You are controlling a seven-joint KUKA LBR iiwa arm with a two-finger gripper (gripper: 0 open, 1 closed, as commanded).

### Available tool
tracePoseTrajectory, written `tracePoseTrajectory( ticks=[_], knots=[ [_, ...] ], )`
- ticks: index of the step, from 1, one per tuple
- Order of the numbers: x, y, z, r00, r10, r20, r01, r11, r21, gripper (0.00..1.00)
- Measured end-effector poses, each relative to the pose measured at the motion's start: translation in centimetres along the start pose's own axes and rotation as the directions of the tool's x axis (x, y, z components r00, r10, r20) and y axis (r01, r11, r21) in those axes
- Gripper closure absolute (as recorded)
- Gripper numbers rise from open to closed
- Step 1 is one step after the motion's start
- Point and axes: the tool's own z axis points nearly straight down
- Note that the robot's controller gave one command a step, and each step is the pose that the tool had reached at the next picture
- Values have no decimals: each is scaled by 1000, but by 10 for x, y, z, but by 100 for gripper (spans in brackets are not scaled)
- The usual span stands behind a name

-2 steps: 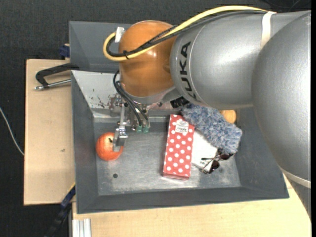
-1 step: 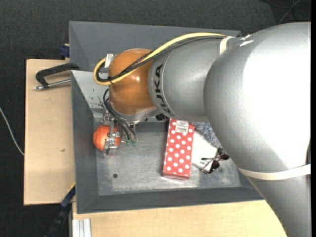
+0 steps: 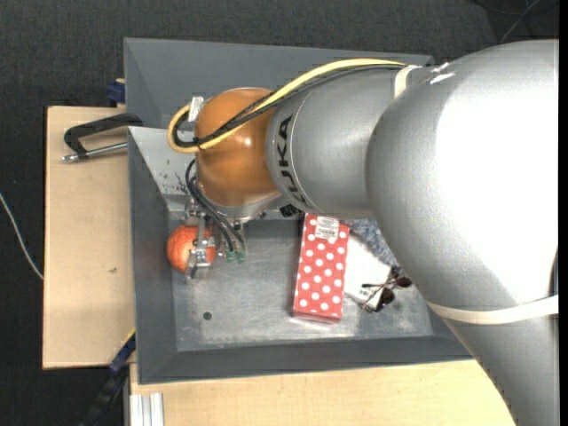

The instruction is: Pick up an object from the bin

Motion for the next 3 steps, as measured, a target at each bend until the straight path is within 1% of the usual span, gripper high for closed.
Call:
tracePoseTrajectory(
  ticks=[1,2,3],
  knots=[
    [4,-8,-16,1000,-4,-15,4,1000,14,100],
    [-8,-12,-68,1000,-8,-3,8,1000,13,100],
    [2,-10,-62,1000,-17,-15,17,1000,16,100]
  ],
)
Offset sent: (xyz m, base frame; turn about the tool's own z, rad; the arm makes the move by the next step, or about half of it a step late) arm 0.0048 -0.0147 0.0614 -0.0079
